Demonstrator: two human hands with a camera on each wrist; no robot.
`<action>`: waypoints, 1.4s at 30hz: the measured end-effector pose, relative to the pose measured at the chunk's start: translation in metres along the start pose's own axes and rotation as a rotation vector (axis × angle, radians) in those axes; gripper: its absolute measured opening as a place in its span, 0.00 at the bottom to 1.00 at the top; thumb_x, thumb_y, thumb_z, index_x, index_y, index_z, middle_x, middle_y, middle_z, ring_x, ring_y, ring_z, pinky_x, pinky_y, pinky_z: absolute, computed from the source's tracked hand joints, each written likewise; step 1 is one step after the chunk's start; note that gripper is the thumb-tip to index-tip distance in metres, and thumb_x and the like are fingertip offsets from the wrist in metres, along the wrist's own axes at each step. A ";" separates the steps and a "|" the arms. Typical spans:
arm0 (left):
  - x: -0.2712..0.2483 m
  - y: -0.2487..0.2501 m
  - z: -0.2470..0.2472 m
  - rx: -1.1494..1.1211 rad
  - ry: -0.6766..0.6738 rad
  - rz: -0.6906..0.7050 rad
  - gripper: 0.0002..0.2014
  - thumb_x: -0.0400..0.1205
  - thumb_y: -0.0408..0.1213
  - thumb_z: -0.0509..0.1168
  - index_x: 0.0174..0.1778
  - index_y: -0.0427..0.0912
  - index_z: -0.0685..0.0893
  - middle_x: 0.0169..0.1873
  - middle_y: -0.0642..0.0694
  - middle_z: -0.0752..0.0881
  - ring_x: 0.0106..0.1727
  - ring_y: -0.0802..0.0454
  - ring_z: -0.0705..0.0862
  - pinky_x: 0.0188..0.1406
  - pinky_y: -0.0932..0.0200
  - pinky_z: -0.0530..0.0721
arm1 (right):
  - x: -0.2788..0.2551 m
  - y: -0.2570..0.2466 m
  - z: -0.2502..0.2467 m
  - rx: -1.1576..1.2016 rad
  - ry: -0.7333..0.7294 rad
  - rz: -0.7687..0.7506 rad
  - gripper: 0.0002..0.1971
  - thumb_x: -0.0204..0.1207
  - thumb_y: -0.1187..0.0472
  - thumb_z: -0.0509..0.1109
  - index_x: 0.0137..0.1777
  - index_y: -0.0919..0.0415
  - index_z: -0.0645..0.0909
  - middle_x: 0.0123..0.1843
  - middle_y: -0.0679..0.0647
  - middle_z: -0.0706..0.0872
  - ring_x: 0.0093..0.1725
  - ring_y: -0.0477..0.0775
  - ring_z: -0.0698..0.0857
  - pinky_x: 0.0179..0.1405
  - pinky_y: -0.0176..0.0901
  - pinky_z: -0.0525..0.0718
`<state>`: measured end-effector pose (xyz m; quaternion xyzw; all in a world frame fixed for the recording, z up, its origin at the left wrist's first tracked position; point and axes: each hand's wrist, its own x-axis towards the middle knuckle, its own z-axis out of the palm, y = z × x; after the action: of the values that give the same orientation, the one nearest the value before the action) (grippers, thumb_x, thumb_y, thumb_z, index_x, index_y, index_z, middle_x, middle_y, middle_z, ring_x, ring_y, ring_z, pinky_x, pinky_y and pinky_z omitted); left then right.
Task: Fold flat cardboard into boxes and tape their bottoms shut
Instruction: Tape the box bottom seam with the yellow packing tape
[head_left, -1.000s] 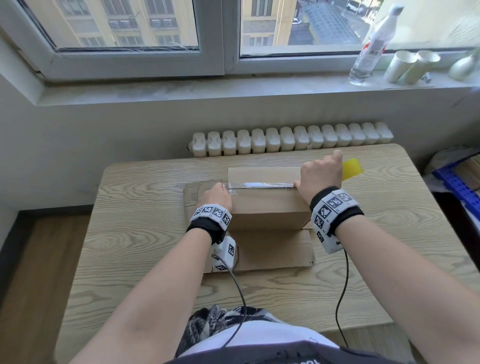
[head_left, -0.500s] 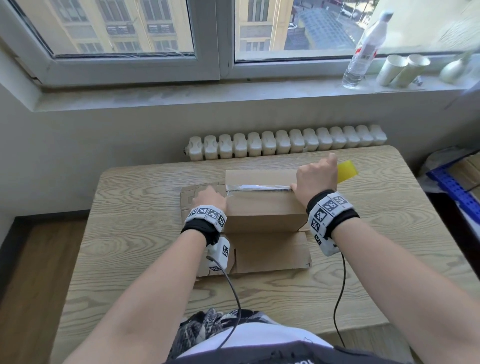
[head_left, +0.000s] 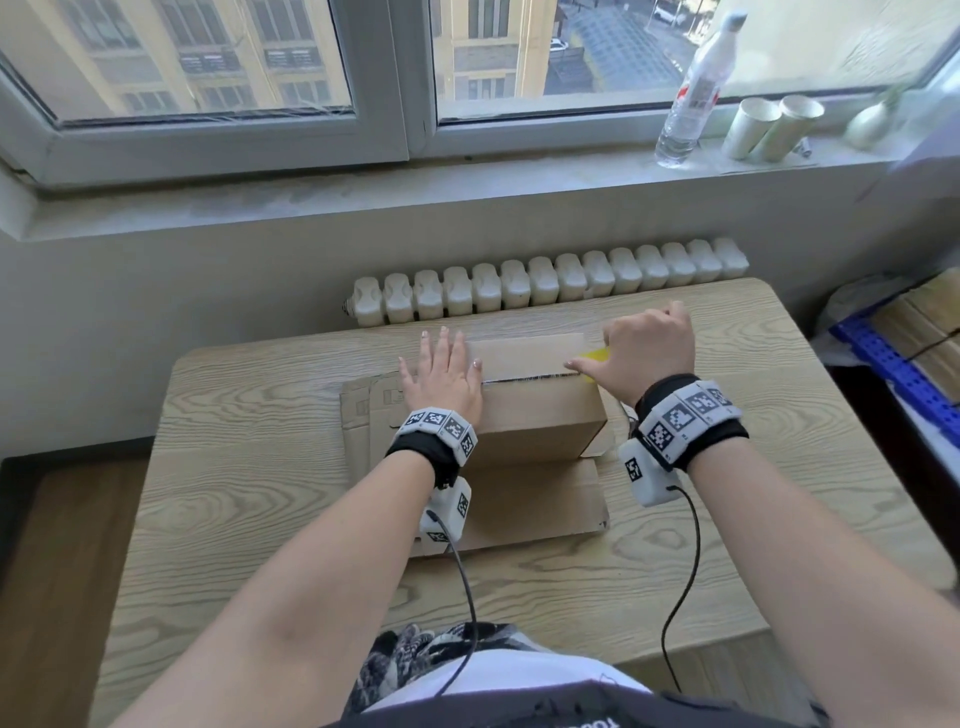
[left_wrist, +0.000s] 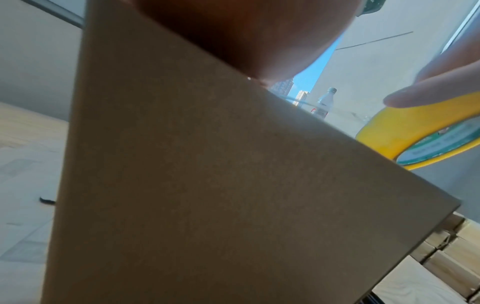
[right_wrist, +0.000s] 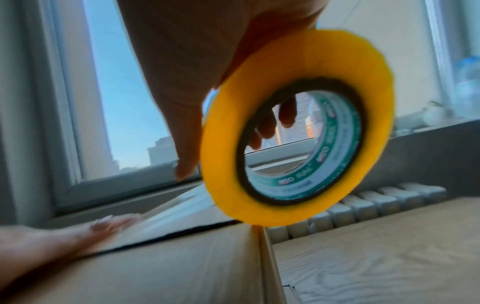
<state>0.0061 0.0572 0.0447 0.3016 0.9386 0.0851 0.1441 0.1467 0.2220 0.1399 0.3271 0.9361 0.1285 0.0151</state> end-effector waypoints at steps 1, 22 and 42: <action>0.000 0.000 0.000 -0.008 0.005 -0.007 0.27 0.90 0.52 0.35 0.87 0.53 0.43 0.87 0.55 0.42 0.87 0.51 0.37 0.84 0.37 0.38 | 0.001 0.007 0.003 0.081 0.013 0.000 0.33 0.63 0.20 0.63 0.29 0.53 0.81 0.25 0.49 0.80 0.33 0.55 0.79 0.54 0.50 0.72; -0.002 -0.004 0.005 -0.031 0.035 -0.040 0.29 0.89 0.55 0.31 0.87 0.53 0.44 0.87 0.55 0.43 0.87 0.52 0.38 0.84 0.38 0.39 | 0.022 0.033 -0.004 0.169 -0.075 0.075 0.37 0.57 0.18 0.66 0.33 0.57 0.80 0.35 0.54 0.82 0.40 0.59 0.83 0.37 0.44 0.78; -0.002 -0.010 0.007 -0.212 0.053 -0.043 0.27 0.91 0.53 0.40 0.87 0.55 0.49 0.87 0.55 0.44 0.87 0.46 0.44 0.82 0.45 0.57 | 0.019 0.040 0.045 0.250 -0.219 0.141 0.41 0.58 0.17 0.65 0.47 0.58 0.84 0.46 0.58 0.87 0.52 0.61 0.85 0.48 0.49 0.81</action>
<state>0.0048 0.0482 0.0362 0.2619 0.9342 0.1886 0.1521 0.1611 0.2739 0.1078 0.4033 0.9123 -0.0245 0.0671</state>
